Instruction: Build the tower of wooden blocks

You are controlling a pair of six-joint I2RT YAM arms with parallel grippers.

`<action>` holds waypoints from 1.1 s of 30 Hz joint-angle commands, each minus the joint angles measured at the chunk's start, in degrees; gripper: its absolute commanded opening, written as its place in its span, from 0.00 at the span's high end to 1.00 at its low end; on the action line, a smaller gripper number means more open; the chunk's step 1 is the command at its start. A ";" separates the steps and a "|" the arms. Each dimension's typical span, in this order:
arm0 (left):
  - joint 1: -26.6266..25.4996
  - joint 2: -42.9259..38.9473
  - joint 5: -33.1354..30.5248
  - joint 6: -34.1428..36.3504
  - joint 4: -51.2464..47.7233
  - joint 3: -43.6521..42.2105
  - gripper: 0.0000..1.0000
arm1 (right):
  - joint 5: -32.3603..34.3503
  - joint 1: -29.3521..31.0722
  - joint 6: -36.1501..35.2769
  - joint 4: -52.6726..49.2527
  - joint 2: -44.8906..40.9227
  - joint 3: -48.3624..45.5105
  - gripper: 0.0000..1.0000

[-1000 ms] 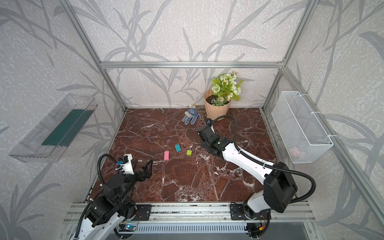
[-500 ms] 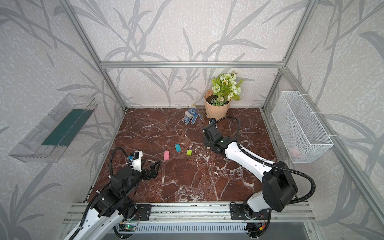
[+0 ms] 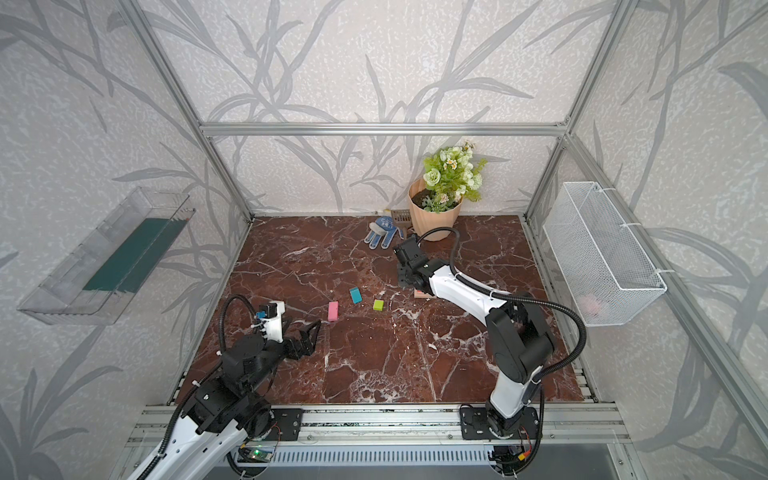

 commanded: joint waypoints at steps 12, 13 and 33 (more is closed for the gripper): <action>-0.25 -0.82 -1.38 -0.05 0.16 0.54 0.01 | 3.81 -1.67 2.08 -4.40 5.84 2.70 0.85; -0.30 -0.77 -1.31 -0.02 0.12 0.60 0.01 | 3.88 -2.09 2.09 -4.08 5.46 2.01 0.85; -0.27 -0.80 -1.73 -0.28 0.02 0.58 0.01 | 2.98 -6.12 1.05 -1.51 0.48 -3.97 0.85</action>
